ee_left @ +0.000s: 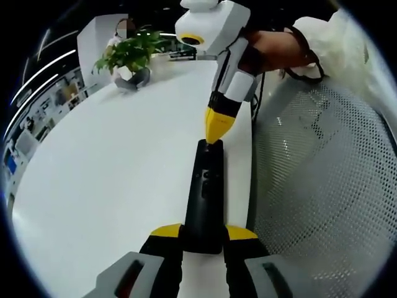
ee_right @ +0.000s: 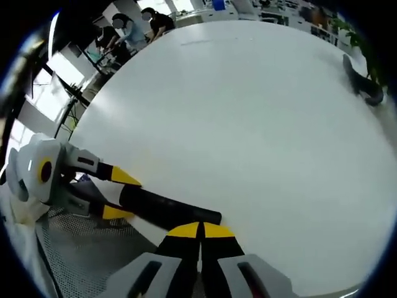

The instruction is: Press the specified remote control buttons in sequence, fully releasing each button before pressing the next.

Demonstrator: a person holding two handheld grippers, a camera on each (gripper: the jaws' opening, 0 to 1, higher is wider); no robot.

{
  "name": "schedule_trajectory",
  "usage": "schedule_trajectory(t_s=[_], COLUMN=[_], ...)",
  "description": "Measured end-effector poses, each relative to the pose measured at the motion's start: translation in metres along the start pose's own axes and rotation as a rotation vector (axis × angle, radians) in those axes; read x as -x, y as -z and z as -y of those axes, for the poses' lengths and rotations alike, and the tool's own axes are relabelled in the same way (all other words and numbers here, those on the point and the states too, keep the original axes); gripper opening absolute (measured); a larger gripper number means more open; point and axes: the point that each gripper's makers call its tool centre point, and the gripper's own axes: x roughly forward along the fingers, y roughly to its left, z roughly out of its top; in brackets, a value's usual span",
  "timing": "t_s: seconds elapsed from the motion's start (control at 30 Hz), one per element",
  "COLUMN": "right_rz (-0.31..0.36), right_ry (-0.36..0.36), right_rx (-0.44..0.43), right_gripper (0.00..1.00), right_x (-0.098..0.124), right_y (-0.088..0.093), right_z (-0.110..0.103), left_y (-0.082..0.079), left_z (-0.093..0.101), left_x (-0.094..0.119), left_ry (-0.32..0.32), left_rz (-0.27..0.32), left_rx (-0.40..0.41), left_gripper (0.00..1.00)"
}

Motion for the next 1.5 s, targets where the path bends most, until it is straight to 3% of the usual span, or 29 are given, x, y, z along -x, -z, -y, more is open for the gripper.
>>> schedule_trajectory(t_s=[0.57, 1.23, 1.5], right_rz=[-0.027, -0.011, -0.005], right_ry=[0.007, 0.04, 0.016], right_rx=[0.038, 0.032, 0.029], right_gripper=[0.0, 0.0, 0.0], right_x=[-0.0047, -0.004, -0.005], right_y=[0.0019, 0.0018, -0.002], right_z=[-0.004, -0.0053, -0.0098], left_y=[-0.0001, 0.0002, 0.0002], left_z=[0.0, 0.0007, 0.001], left_x=[0.0001, 0.0005, 0.0009], left_ry=[0.0, 0.005, 0.005], left_rz=[-0.003, -0.016, -0.016], left_rx=[0.002, -0.008, -0.006], left_gripper=[0.24, 0.24, 0.24])
